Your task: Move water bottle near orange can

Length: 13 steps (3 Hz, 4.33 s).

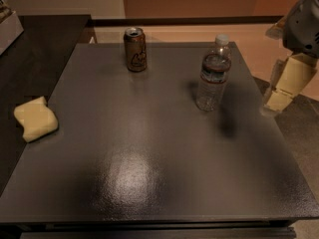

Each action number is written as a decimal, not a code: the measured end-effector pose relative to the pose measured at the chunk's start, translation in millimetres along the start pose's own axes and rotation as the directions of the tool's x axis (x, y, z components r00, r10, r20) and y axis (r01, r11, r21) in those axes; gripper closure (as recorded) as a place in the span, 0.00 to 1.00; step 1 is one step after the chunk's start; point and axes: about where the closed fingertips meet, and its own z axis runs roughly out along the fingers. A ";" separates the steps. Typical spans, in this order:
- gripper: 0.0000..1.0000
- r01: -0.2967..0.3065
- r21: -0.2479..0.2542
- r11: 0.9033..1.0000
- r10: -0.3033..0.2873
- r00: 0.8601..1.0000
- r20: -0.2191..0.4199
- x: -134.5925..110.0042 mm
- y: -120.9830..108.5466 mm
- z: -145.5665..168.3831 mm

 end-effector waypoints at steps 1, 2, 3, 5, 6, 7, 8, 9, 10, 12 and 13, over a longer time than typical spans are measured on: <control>0.00 -0.057 0.006 0.998 0.057 0.997 0.059 -7.2 -24.7 23.3; 0.00 -0.127 0.011 0.992 0.125 0.985 0.120 -14.0 -47.9 56.8; 0.00 -0.163 -0.015 0.986 0.163 0.970 0.182 -25.9 -57.7 81.1; 0.18 -0.141 -0.092 0.986 0.162 0.943 0.291 -49.8 -54.0 97.6; 0.41 -0.117 -0.132 0.984 0.154 0.934 0.324 -57.4 -50.0 104.4; 0.64 -0.103 -0.157 0.982 0.154 0.923 0.354 -63.9 -48.2 107.0; 0.87 -0.080 -0.160 0.984 0.138 0.909 0.393 -79.1 -48.2 101.7; 1.00 -0.061 -0.143 0.988 0.118 0.893 0.434 -106.4 -54.5 95.3; 1.00 -0.052 -0.134 0.990 0.108 0.885 0.453 -138.6 -65.9 97.7; 1.00 -0.052 -0.156 0.986 0.115 0.897 0.428 -195.5 -90.4 125.7; 1.00 -0.065 -0.172 0.983 0.131 0.903 0.410 -211.3 -100.8 135.8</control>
Offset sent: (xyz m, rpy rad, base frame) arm 0.1110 0.0128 -0.0654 0.2426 -0.0617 -0.1683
